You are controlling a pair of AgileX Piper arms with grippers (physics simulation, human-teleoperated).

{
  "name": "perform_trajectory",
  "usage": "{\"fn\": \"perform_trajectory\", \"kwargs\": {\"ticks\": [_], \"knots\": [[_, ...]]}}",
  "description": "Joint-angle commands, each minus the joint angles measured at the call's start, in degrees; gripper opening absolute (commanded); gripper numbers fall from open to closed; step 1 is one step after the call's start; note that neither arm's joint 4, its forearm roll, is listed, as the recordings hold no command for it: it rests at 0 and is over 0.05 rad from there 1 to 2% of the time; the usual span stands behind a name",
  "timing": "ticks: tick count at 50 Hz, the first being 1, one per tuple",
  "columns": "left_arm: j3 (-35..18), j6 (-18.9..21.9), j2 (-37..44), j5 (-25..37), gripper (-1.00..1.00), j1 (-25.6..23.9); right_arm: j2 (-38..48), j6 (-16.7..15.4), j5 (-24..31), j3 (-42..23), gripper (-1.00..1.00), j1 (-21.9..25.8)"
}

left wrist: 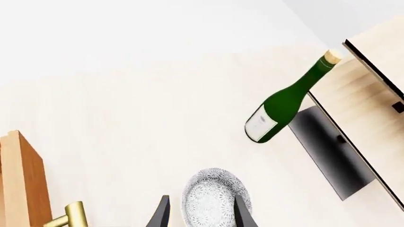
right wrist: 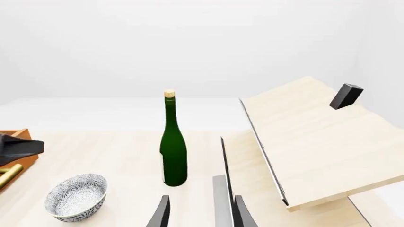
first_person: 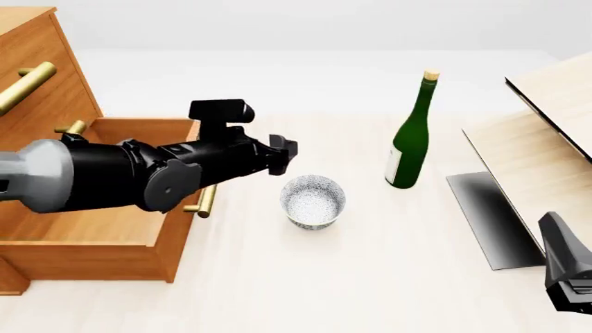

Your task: Put the bowl in the bottom drawer of the cabinet and close it.

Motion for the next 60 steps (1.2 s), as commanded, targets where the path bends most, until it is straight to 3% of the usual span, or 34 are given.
{"fn": "perform_trajectory", "kwargs": {"ticks": [1,35,60], "knots": [[-0.96,-2.29,3.29,-0.74,1.0,0.13,-0.02,-0.03,0.03,-0.02,1.0,0.02],[-4.59,-7.21,13.34,-1.72,1.0,-0.4,0.0,-0.01,0.03,-0.02,1.0,0.02],[-6.11,-8.67,17.77,-1.55,1.0,-0.61,-0.01,-0.02,0.03,-0.02,1.0,0.02]]}}
